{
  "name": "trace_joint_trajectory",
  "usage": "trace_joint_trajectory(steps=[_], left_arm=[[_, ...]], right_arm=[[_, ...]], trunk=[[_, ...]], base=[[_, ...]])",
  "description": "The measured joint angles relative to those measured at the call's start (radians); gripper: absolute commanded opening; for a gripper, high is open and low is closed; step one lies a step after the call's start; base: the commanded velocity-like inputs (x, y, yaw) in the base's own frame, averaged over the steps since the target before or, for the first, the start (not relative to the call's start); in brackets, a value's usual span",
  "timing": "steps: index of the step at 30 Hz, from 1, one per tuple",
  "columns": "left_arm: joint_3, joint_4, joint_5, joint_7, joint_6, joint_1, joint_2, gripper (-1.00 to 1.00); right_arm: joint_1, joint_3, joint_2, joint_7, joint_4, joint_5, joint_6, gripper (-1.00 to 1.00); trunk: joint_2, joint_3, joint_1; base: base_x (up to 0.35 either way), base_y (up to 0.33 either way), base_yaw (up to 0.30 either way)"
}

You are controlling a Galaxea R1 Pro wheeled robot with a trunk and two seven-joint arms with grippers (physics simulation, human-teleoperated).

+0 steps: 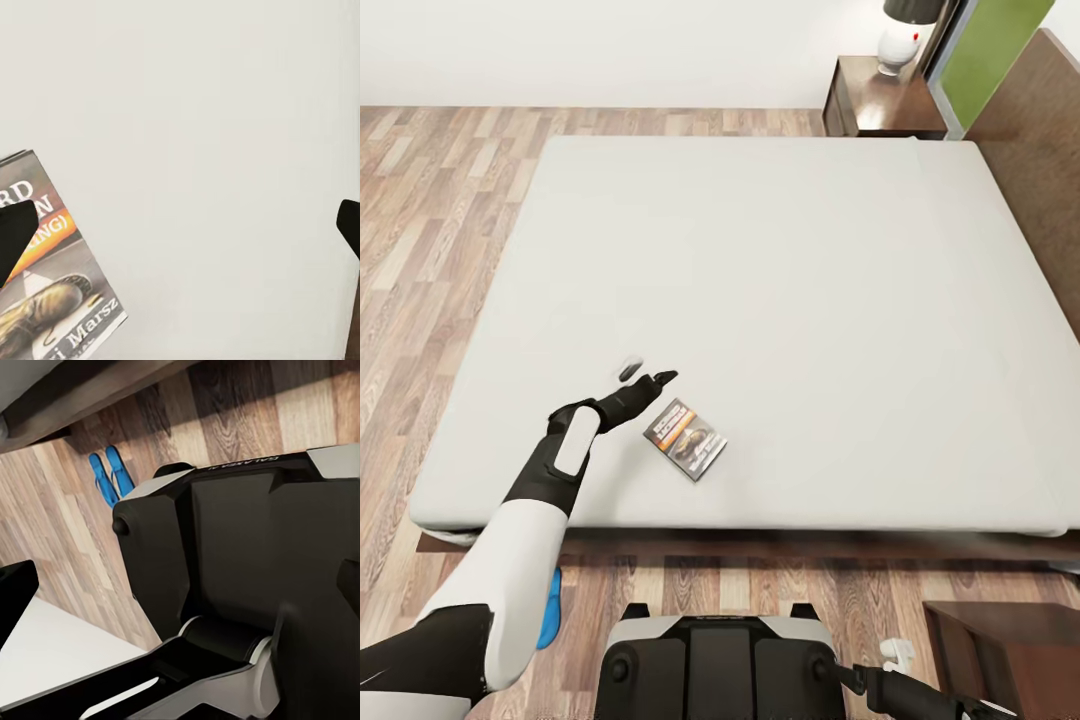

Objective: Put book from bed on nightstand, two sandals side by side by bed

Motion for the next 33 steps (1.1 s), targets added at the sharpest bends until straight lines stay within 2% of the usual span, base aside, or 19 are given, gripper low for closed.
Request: trace_joint_trajectory(steps=[5,7,12,17,33], left_arm=[[0.001,-0.006,-0.005,0.016,-0.014,0.000,0.016,1.00],[0.002,-0.008,-0.006,0.044,-0.060,0.000,0.037,1.00],[0.002,-0.009,-0.005,0.112,-0.123,0.000,0.053,1.00],[-0.001,-0.009,0.000,0.126,-0.132,0.000,0.053,1.00],[-0.008,-0.009,0.003,0.122,-0.127,0.000,0.043,1.00]], right_arm=[[0.000,0.000,0.000,0.000,0.000,0.000,0.000,1.00],[0.000,0.000,0.000,0.000,0.000,0.000,0.000,1.00],[0.000,0.000,0.000,0.000,0.000,0.000,0.000,1.00],[0.000,0.000,0.000,0.000,0.000,0.000,0.000,1.00],[0.000,0.000,0.000,0.000,0.000,0.000,0.000,1.00]], trunk=[[0.000,-0.008,0.000],[0.000,-0.011,0.000],[0.000,-0.019,0.000],[0.000,-0.027,0.000],[0.000,-0.052,0.000]], base=[[0.000,0.000,0.000],[0.000,0.000,0.000],[0.000,0.000,0.000],[0.000,0.000,0.000],[0.000,0.000,0.000]])
